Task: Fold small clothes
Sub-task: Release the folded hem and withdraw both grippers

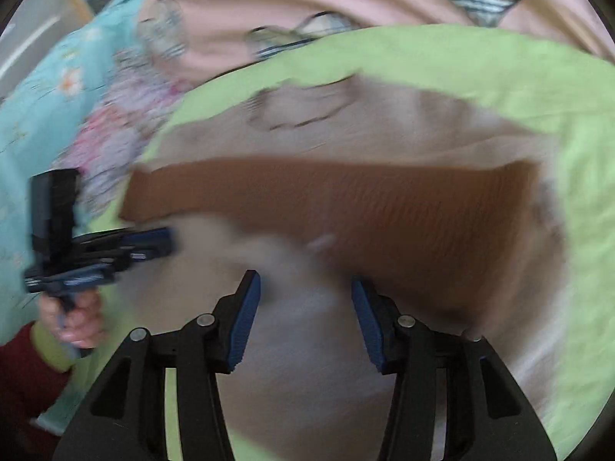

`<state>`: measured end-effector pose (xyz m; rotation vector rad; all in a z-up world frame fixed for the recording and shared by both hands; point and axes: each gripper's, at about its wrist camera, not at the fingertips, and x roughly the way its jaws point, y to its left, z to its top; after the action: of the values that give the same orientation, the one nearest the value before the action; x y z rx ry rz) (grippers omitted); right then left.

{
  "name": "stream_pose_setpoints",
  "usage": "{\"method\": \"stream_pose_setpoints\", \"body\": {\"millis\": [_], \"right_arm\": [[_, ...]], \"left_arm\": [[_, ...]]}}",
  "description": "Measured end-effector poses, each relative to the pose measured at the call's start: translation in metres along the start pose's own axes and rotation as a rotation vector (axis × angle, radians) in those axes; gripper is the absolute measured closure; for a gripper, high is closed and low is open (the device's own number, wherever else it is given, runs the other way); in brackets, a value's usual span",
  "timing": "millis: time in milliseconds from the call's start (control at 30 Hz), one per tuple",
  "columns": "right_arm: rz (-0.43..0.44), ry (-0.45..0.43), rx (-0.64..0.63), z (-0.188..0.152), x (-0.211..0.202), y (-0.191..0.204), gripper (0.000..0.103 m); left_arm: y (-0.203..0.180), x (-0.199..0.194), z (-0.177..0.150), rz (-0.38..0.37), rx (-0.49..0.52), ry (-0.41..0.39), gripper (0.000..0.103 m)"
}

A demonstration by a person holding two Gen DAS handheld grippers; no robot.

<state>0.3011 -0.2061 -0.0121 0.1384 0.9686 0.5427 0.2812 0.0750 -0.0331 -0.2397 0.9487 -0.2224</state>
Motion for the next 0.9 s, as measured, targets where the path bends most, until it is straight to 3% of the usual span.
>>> {"method": "stream_pose_setpoints", "body": {"millis": [67,100,167,300,400,700,767,900], "right_arm": [[-0.093,-0.063,0.091,0.014,-0.004,-0.031,0.052],[-0.099,-0.096,0.136,0.016,-0.009,-0.043,0.052],[-0.124,-0.164,0.232,0.016,-0.023,-0.063,0.052],[-0.090,-0.230,0.283,0.003,-0.047,-0.059,0.050],[-0.056,-0.232,0.274,-0.017,-0.063,-0.043,0.050],[0.086,-0.214,0.289,-0.094,-0.094,0.026,0.045],[0.114,-0.221,0.301,-0.115,-0.102,0.038,0.044],[0.155,-0.207,0.317,-0.147,-0.111,0.059,0.042]], "left_arm": [[0.024,0.003,0.020,0.099,-0.060,-0.031,0.079],[0.037,0.002,0.028,0.127,-0.105,-0.048,0.078],[0.068,-0.003,0.038,0.093,-0.234,-0.079,0.078],[0.084,-0.023,0.028,0.076,-0.331,-0.128,0.075],[0.075,-0.045,0.001,0.115,-0.331,-0.144,0.062],[0.026,-0.116,-0.134,0.001,-0.424,-0.089,0.062],[0.014,-0.122,-0.150,-0.031,-0.421,-0.069,0.062],[-0.003,-0.141,-0.178,-0.017,-0.392,-0.077,0.060]]}}
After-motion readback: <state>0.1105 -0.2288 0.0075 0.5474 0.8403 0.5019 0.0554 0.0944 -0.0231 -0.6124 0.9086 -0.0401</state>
